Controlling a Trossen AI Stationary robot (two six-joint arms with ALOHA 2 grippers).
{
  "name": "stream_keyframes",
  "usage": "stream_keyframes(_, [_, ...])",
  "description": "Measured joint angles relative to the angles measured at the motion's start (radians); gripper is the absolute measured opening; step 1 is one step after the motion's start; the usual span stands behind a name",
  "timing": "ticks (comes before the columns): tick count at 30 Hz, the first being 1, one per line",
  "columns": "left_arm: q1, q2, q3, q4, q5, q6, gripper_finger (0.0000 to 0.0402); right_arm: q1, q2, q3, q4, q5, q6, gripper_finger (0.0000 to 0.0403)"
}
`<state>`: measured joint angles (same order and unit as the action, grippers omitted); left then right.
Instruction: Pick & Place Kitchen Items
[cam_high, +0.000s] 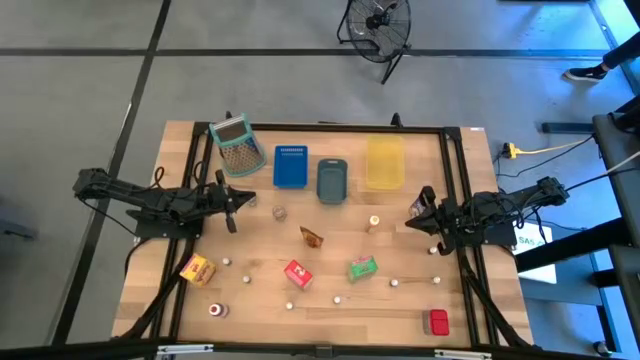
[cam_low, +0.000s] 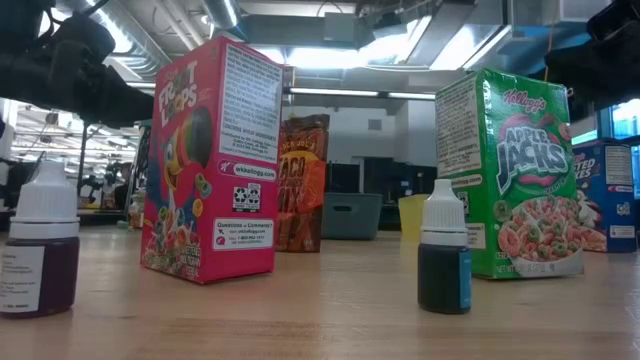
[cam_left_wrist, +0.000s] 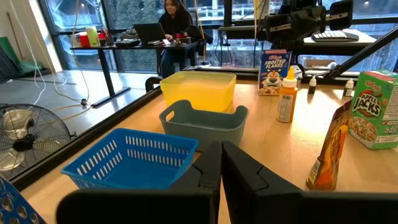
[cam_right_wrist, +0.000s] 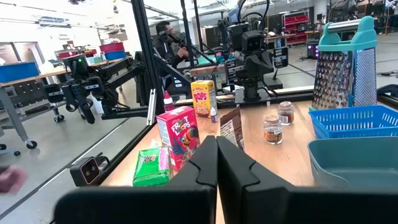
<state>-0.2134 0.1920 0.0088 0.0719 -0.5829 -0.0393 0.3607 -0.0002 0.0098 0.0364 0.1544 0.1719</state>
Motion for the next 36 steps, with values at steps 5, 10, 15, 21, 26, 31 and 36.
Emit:
stream_keyframes(5, [0.000, 0.000, 0.000, 0.000, 0.000, 0.000, 0.0006, 0.000, 0.000, 0.000, 0.000, 0.000, 0.000, 0.0001])
stream_keyframes(10, [0.000, 0.000, 0.000, 0.000, 0.000, 0.000, 0.0006, 0.000, 0.000, 0.000, 0.000, 0.000, 0.000, 0.0001])
stream_keyframes(15, [0.000, 0.000, 0.000, 0.000, 0.000, 0.000, 0.0006, 0.000, 0.000, 0.000, 0.000, 0.000, 0.000, 0.0001])
stream_keyframes(21, [0.000, 0.000, 0.000, 0.000, -0.001, 0.135, 0.0006, 0.000, 0.000, 0.000, 0.000, 0.000, 0.000, 0.0001])
stream_keyframes(26, [0.000, 0.000, 0.000, 0.000, -0.001, 0.233, 0.0006, 0.000, 0.000, 0.000, 0.016, 0.000, 0.000, 0.0001])
stream_keyframes(31, [0.000, 0.000, 0.000, 0.003, -0.001, 0.234, 0.0006, 0.000, 0.000, 0.000, 0.020, 0.000, -0.023, 0.0001])
stream_keyframes(36, [0.000, 0.000, 0.000, 0.100, 0.001, 0.236, 0.0006, 0.000, 0.000, 0.000, 0.013, 0.000, -0.027, 0.0001])
